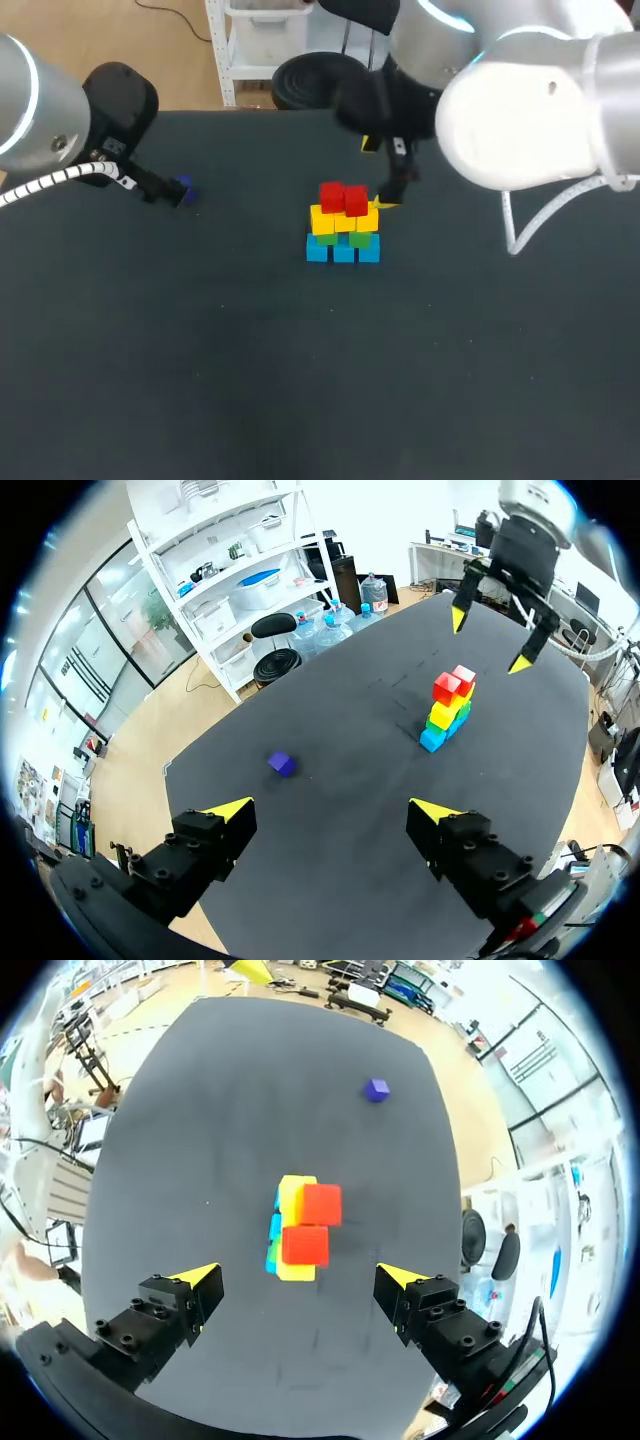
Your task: Place the blue cubes, place green cubes on the blue cubes, place the yellow cubes on the green cubes, then place the red cubes on the yellow cubes, and place purple cube on the red cubes.
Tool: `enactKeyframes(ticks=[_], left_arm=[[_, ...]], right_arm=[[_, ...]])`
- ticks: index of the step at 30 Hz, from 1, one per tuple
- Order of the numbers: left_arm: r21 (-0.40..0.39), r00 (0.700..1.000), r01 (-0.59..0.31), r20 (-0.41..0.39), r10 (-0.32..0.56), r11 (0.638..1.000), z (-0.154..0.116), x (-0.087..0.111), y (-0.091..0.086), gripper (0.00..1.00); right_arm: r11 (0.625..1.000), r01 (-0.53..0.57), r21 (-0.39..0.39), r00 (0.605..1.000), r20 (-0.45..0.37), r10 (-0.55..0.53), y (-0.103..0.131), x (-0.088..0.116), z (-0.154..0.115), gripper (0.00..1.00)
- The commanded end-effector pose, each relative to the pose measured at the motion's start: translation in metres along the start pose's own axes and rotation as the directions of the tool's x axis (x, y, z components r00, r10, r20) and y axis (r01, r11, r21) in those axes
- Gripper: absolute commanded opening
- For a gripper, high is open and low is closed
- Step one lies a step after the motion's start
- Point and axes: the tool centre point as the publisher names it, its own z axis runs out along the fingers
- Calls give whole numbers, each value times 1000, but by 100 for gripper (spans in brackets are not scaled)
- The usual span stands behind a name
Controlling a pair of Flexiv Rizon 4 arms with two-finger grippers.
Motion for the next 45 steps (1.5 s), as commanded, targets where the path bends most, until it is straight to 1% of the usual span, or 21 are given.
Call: enactKeyframes(ticks=[1,6,14,24,35,39,43,45], left_arm=[[5,1000,-1,2,1,1000,0,0,1,100],[5,1000,-1,2,1,1000,0,0,1,100],[5,1000,-1,2,1,1000,0,0,1,100],[5,1000,-1,2,1,1000,0,0,1,100],[5,1000,-1,2,1,1000,0,0,1,100],[5,1000,-1,2,1,1000,0,0,1,100],[5,1000,-1,2,1,1000,0,0,1,100],[5,1000,-1,2,1,1000,0,0,1,100]], right_arm=[[1000,18,-24,1000,-4,-18,-6,-8,5,100],[998,38,-49,999,-11,-39,-7,-11,14,100],[995,45,-87,999,-22,-47,-11,-13,35,100],[995,48,-92,998,-39,-52,-16,-20,42,100],[993,31,-116,998,-50,-37,-19,-20,52,100],[993,28,-119,998,-50,-34,-20,-21,53,96],[992,24,-120,998,-50,-30,-21,-21,54,87],[992,24,-122,998,-49,-30,-20,-21,55,85]])
